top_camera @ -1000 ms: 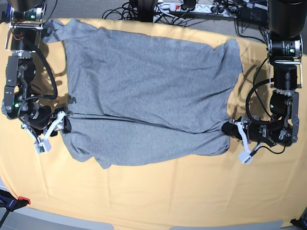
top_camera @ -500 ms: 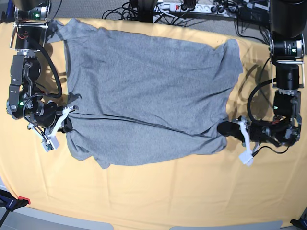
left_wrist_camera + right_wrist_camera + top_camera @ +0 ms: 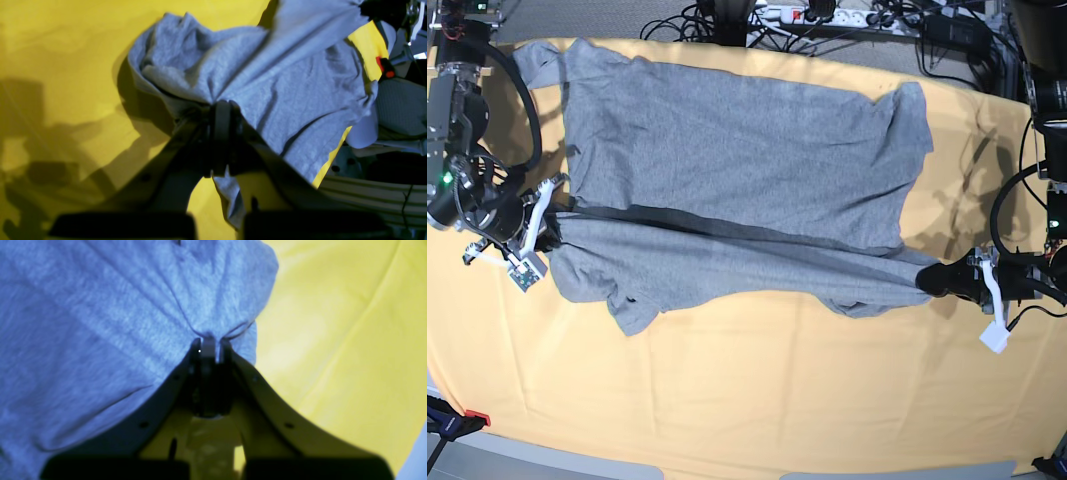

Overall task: Layout the t-shirt on the table in an organized manner, then fold the t-shirt properly
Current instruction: 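Lay the held hem down across the shirt body with both grippers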

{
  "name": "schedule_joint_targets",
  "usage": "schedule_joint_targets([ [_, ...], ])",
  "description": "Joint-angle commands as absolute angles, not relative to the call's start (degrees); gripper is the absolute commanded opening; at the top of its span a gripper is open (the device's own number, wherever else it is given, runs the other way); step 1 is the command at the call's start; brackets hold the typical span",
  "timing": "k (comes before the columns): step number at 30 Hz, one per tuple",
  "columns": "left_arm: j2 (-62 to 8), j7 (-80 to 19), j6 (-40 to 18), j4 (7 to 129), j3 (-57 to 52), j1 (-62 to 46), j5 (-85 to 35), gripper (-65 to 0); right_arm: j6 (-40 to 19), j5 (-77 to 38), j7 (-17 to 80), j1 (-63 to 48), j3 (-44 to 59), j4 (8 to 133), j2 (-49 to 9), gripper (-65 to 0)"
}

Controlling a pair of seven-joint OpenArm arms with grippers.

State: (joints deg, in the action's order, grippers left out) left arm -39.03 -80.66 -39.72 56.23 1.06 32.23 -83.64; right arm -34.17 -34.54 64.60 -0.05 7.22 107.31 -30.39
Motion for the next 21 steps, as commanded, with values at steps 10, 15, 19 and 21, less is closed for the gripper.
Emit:
schedule_joint_targets([
  [10, -41.5, -80.0, -36.8, 57.4, 0.6, 29.4, -85.0, -65.0, -38.3, -41.8, 71.4, -3.6, 7.8, 108.8, -34.4, -65.0],
  [15, -42.4, -80.0, -34.9, 58.6, 0.6, 26.5, -85.0, -65.0, -40.0, -49.7, 76.3, -3.7, 7.8, 108.8, -35.8, -65.0],
  [19, -43.4, -80.0, -34.9, 61.5, 0.6, 22.9, -85.0, -65.0, -40.0, -54.5, 79.6, -4.7, 7.8, 108.8, -36.9, -65.0],
  [21, -44.3, -80.0, -34.9, 63.8, 0.6, 21.1, -85.0, -65.0, -40.0, -54.5, 79.9, -5.4, 7.8, 108.8, -37.7, -65.0],
])
